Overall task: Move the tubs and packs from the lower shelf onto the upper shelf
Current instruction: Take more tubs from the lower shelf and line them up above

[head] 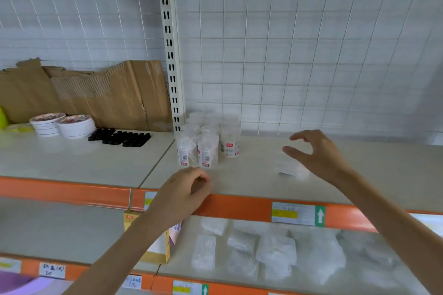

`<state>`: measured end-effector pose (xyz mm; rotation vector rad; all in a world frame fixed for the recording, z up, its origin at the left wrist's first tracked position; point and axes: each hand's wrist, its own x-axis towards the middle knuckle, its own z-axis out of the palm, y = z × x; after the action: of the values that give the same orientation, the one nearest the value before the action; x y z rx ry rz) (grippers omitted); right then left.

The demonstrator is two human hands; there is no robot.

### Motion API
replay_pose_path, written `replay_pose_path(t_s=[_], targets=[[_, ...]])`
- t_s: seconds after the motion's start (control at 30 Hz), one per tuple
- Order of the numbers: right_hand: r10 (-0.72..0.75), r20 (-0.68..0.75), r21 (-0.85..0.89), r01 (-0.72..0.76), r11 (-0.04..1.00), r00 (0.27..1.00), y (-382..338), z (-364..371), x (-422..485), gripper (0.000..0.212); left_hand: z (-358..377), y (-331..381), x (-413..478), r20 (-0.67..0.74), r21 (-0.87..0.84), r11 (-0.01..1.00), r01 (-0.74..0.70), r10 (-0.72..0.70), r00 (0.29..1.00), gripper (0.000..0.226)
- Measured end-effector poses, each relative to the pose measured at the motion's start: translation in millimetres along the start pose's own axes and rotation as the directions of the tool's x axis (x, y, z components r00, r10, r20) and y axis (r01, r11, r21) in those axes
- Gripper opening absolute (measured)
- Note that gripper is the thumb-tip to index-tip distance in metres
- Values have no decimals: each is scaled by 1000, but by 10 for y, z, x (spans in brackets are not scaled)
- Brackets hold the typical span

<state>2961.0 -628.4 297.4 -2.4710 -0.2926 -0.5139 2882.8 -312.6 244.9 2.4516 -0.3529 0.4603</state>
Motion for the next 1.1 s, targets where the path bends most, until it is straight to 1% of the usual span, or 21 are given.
replay_pose_path(t_s=[0.07,0.13,0.17,0.2,0.27,0.3,0.37,0.43,0.5,0.63,0.7,0.77,0.83,0.9,0.93,1.0,1.03,1.1], targets=[[95,103,43,-100,994,990,174,-32,-53,43,54,156,39,22,-106,994,-6,8,1000,8],[136,224,161,-175,971,965,242,-13,-136,51,109,290,102,60,-192,981,10,1,998,7],[139,255,213,-195,957,957,263,3,-165,55,133,336,145,82,-234,972,34,-15,996,8],[135,260,252,-202,946,956,269,9,-183,54,145,379,190,103,-275,960,59,-32,994,9],[124,259,334,-209,919,958,233,-5,-199,42,152,446,276,134,-330,937,114,-73,988,10],[114,266,371,-211,904,957,208,-9,-195,41,156,471,317,153,-351,925,149,-100,983,11],[84,283,411,-199,890,956,127,-10,-196,49,170,554,385,209,-424,874,237,-160,965,18],[35,313,460,-183,869,949,20,5,-209,59,188,662,436,282,-505,792,342,-223,933,26],[-30,368,497,-170,851,929,-87,33,-209,64,195,746,465,316,-533,748,396,-259,913,32],[-130,441,519,-135,844,888,-262,86,-159,62,210,739,446,342,-480,789,384,-235,910,31],[-155,458,538,-134,832,876,-325,93,-131,62,226,666,433,346,-500,781,374,-216,913,31],[-148,440,579,-154,800,886,-377,117,-113,64,216,598,427,340,-588,711,385,-214,916,41],[-81,374,622,-185,760,924,-415,177,-115,64,204,556,417,291,-713,597,368,-226,930,42],[-6,325,618,-208,758,946,-440,253,-142,53,212,538,397,213,-792,519,322,-260,942,40],[3,332,608,-217,763,943,-458,282,-165,44,221,537,387,186,-805,507,307,-276,943,42],[-52,400,611,-223,760,915,-483,332,-219,31,237,547,373,157,-807,515,289,-285,946,44],[-102,443,613,-218,759,891,-494,350,-247,28,245,552,370,149,-808,516,284,-287,946,45],[-185,499,614,-195,765,846,-500,367,-286,30,250,549,378,138,-808,520,277,-290,947,46]])
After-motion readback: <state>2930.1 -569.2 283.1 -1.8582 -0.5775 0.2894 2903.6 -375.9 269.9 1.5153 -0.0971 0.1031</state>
